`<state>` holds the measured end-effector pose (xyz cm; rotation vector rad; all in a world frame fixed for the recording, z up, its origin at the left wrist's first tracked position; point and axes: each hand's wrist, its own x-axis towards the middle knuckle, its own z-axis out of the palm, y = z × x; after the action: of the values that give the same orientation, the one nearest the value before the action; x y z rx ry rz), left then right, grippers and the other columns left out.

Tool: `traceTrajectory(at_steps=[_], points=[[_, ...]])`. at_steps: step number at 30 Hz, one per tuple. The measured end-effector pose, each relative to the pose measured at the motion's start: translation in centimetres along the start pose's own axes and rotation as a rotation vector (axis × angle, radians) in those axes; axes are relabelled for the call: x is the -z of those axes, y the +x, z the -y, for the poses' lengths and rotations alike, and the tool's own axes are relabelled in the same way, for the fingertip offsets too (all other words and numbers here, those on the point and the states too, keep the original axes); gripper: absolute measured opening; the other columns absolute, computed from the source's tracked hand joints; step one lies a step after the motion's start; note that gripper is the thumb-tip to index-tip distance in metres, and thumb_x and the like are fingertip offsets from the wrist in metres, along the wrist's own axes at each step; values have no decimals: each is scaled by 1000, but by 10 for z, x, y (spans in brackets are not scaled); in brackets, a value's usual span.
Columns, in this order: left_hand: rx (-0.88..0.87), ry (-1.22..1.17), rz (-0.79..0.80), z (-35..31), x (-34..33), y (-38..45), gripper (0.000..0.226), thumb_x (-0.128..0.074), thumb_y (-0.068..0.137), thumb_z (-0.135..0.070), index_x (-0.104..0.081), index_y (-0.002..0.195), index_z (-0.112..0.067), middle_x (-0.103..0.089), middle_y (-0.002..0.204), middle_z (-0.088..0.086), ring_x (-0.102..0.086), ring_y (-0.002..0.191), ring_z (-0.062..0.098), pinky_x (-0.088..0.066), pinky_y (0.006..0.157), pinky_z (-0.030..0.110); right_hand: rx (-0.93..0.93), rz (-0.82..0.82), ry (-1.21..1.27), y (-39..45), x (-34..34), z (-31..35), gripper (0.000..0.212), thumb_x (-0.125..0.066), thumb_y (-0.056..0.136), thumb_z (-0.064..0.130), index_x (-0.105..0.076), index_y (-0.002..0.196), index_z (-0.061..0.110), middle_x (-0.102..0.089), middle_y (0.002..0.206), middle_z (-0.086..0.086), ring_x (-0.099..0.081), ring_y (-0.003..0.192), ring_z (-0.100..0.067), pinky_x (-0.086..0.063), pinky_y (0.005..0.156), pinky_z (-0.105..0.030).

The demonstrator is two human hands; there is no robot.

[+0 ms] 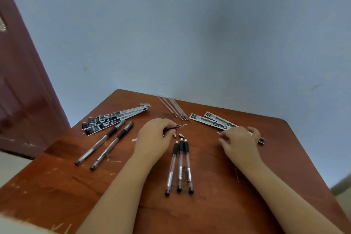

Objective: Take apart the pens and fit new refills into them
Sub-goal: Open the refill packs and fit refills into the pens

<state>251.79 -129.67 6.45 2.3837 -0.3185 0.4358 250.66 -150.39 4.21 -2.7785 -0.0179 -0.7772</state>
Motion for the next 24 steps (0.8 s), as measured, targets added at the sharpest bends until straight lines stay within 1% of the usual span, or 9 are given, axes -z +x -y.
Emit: traceTrajectory(at_steps=[3,7,12,14,17,19,21,23,24], points=[[81,-33,-75,4,5,2,16,-56,88,-15,-67,100,-17,-63,102,-4,-51,95,9,-32,79,15,-49,135,-148,9,-5,7,18,-53,86,18,-68,95,16,-67,98,-1,-53,103,-20,-8,96,-36],[140,-49,-106,9,6,6,14,-56,89,-18,-66,99,-18,-63,100,-4,-49,89,6,-37,79,18,-132,178,-224,13,-11,12,25,-42,90,23,-63,103,23,-60,109,4,-47,108,-15,-17,100,-39],[165,-65,-135,11,7,8,15,-54,90,-18,-65,100,-18,-63,100,-3,-52,90,8,-38,78,19,-147,168,-246,11,-11,13,24,-42,89,25,-63,103,24,-59,109,6,-46,107,-14,-18,98,-39],[173,-72,-141,12,8,8,15,-53,90,-18,-65,100,-19,-63,100,-4,-50,89,6,-37,78,18,-148,135,-228,8,-9,15,21,-48,87,23,-65,99,21,-62,104,3,-50,104,-16,-16,95,-39],[177,-78,-152,12,9,8,16,-54,90,-19,-65,101,-19,-62,104,-3,-51,95,8,-34,79,16,-91,54,-102,5,-2,25,14,-58,81,19,-70,88,15,-66,92,-1,-55,96,-21,-16,89,-37],[173,-71,-148,11,10,7,19,-54,90,-20,-65,105,-18,-60,108,-2,-50,101,10,-32,81,16,-14,103,-43,3,4,38,17,-54,84,28,-68,92,21,-63,95,6,-52,98,-12,-14,87,-31],[169,-53,-129,10,10,7,22,-53,90,-22,-64,109,-18,-59,111,-2,-49,105,11,-33,84,17,60,131,40,4,8,49,19,-50,87,32,-65,97,26,-59,97,13,-46,94,-3,-15,85,-27],[172,-37,-109,9,9,7,24,-52,91,-23,-62,112,-19,-59,112,-2,-49,105,10,-34,86,18,80,181,107,12,9,60,19,-50,87,31,-64,99,27,-59,97,14,-43,91,1,-22,92,-26],[175,-32,-100,9,9,6,25,-52,91,-24,-62,113,-20,-59,112,-3,-49,105,10,-35,86,18,74,239,114,18,7,66,20,-51,87,30,-63,102,26,-60,100,12,-45,92,-1,-28,98,-31]])
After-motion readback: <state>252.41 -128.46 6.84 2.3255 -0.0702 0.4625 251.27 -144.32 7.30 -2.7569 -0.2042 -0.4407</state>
